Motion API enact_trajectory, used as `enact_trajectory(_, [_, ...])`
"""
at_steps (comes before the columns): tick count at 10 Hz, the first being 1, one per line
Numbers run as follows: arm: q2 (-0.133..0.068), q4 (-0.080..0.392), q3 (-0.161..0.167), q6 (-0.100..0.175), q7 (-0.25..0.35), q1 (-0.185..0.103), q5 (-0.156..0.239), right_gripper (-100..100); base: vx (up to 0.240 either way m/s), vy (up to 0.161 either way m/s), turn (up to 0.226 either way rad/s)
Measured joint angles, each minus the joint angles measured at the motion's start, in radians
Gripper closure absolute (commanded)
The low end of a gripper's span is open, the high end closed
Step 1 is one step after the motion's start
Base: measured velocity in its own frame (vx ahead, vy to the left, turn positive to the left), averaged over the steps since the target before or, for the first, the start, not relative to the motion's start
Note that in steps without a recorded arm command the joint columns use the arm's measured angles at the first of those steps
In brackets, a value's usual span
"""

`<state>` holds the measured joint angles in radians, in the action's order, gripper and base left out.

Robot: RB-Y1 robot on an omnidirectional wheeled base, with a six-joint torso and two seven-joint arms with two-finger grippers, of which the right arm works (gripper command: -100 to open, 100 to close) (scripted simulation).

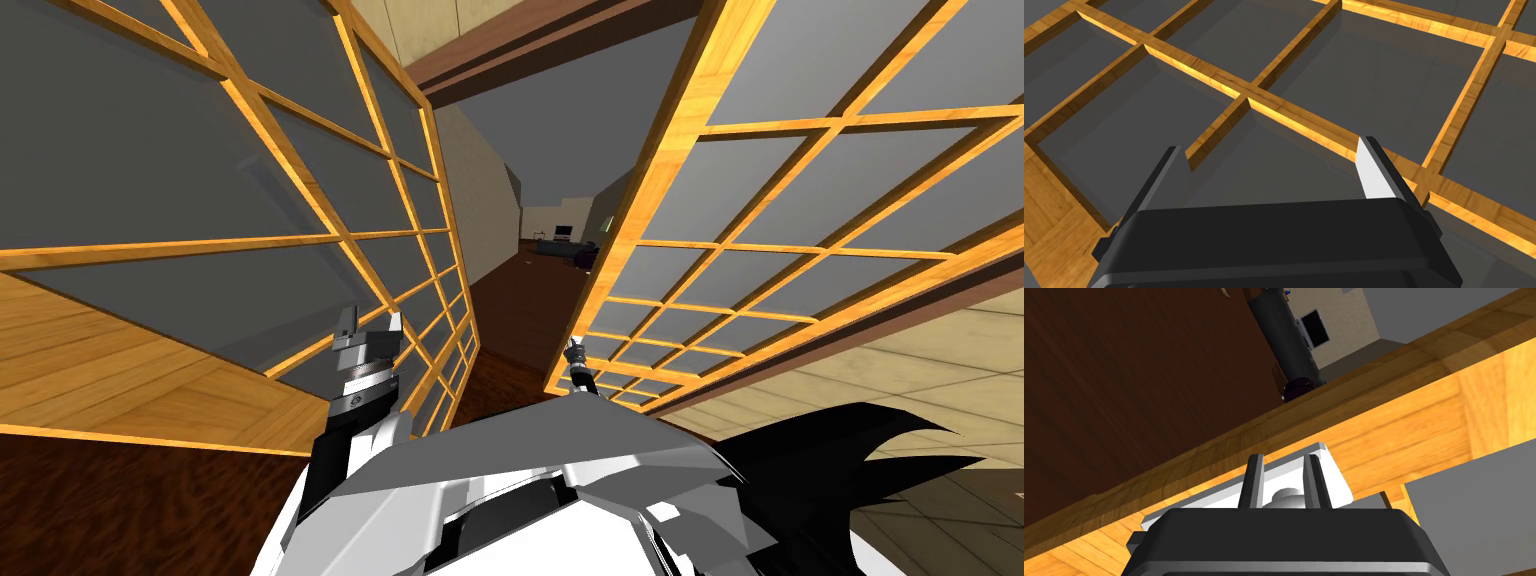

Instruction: Pull the door open

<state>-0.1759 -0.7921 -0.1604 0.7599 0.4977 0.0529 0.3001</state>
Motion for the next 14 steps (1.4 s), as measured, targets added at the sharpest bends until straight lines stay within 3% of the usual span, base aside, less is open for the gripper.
enact_trajectory(2, [0.012, -0.019, 0.018, -0.002, 0.044, 0.008, 0.021, -100, -0.091, -0.036, -0.007])
enact_trajectory(5, [0.007, -0.019, 0.024, 0.01, 0.123, 0.013, 0.059, -100, -0.075, -0.027, 0.041])
enact_trajectory(14, [0.024, -0.038, 0.075, 0.036, 0.35, 0.022, 0.16, -100, -0.06, -0.007, 0.054])
